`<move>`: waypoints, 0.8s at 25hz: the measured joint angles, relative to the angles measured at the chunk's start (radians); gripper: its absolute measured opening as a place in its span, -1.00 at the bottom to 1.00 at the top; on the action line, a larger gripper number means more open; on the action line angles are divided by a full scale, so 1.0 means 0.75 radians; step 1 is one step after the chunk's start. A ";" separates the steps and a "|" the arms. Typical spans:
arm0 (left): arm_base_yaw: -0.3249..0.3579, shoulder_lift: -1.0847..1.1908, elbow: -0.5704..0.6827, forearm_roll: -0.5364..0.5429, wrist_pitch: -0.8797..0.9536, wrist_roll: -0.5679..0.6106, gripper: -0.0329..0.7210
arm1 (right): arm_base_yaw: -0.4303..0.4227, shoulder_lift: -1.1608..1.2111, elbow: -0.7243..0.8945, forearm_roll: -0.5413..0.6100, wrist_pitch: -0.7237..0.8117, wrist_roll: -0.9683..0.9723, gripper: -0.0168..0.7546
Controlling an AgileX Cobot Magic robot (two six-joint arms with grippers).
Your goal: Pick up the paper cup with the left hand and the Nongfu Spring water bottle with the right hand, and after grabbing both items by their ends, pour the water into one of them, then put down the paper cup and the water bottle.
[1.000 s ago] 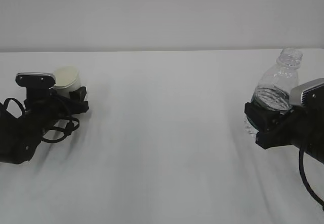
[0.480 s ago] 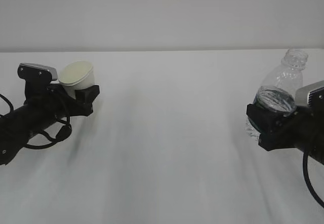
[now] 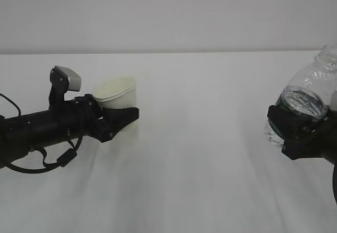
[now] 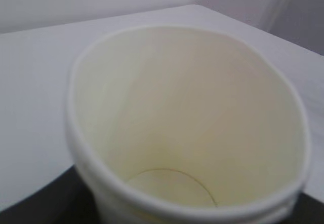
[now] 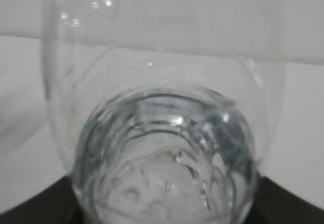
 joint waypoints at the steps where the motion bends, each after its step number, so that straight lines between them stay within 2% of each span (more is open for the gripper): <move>1: -0.015 -0.003 0.000 0.018 0.000 -0.017 0.34 | 0.000 -0.010 0.007 0.000 0.000 0.000 0.11; 7: -0.164 -0.009 0.000 0.099 0.000 -0.065 0.33 | 0.000 -0.033 0.053 0.000 0.000 0.001 0.11; 14: -0.343 -0.009 -0.042 0.116 0.000 -0.070 0.32 | 0.000 -0.033 0.089 0.008 0.000 -0.077 0.11; 20: -0.429 -0.009 -0.153 0.136 0.047 -0.073 0.29 | 0.000 -0.033 0.089 0.086 0.000 -0.160 0.11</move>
